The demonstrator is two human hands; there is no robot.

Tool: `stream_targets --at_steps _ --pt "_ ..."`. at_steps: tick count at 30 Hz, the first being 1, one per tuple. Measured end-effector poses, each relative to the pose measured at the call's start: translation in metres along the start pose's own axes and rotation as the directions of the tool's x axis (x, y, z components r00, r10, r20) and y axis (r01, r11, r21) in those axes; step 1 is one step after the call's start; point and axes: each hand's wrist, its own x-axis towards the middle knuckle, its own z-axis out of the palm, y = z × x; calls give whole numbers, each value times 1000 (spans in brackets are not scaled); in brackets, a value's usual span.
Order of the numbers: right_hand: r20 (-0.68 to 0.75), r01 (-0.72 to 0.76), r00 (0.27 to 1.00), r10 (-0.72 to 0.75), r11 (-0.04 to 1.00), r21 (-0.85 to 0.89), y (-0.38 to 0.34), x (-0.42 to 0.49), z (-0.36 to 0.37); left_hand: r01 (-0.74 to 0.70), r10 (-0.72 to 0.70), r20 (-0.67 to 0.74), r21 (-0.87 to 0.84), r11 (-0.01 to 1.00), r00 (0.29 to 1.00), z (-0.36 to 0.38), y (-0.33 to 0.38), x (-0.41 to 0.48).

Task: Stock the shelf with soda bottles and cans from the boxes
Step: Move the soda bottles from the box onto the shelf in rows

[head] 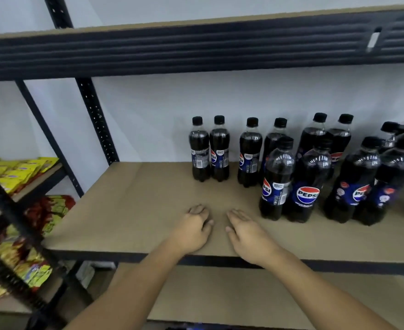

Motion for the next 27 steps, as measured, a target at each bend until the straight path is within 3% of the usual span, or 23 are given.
stream_targets --at_steps 7,14,22,27 --pt "22 189 982 -188 979 -70 14 -87 -13 76 -74 -119 7 997 990 21 69 -81" --pt "-11 280 960 -281 951 133 43 -163 -28 180 -183 -162 -35 983 970 55 139 -151" --pt "252 102 959 -132 987 128 93 -271 52 349 -329 171 -111 930 929 155 162 -231" --pt "403 -92 914 38 989 116 109 -325 118 358 -293 432 -78 930 853 207 159 -262"
